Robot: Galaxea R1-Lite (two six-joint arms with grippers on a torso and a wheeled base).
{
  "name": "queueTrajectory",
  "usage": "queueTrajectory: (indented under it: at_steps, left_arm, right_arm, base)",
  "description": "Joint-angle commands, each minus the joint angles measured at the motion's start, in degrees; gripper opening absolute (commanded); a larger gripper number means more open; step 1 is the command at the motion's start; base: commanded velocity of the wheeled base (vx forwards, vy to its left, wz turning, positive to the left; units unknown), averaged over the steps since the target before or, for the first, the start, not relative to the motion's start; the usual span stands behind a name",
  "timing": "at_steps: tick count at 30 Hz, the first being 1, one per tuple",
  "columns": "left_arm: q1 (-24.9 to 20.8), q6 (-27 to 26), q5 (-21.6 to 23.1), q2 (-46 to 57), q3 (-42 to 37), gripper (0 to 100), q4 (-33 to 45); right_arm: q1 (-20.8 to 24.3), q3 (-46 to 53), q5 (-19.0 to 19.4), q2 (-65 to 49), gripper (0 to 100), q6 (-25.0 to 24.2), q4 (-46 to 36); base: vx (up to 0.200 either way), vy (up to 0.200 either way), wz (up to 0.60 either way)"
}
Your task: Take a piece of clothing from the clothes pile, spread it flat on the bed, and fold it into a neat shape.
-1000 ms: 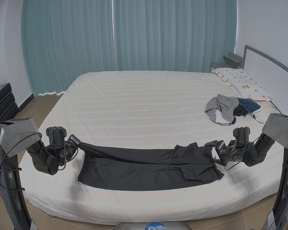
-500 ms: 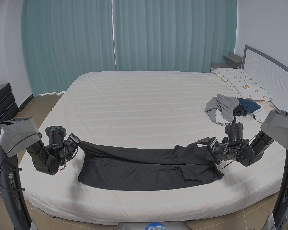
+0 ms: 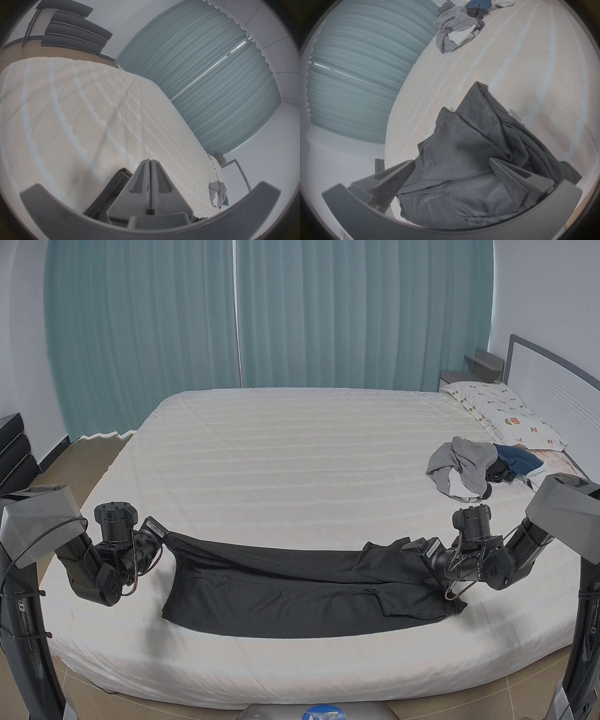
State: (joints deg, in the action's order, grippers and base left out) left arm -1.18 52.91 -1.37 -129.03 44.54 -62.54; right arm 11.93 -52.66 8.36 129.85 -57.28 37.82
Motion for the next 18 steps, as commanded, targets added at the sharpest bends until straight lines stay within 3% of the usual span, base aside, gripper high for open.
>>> queueTrajectory:
  at_steps: [1,18]
  left_arm:
    - [-0.2,0.0,0.0,-0.3,-0.2,0,-0.1]
    - [-0.3,-0.1,0.0,-0.3,0.2,0,-0.1]
  right_arm:
    - [0.5,-3.6,-1.5,4.0,100,-0.6,-1.6]
    - [1.9,-1.8,-2.0,1.4,100,-3.0,-1.7]
  base:
    - [0.000,0.000,0.00]
    - [0.000,0.000,0.00]
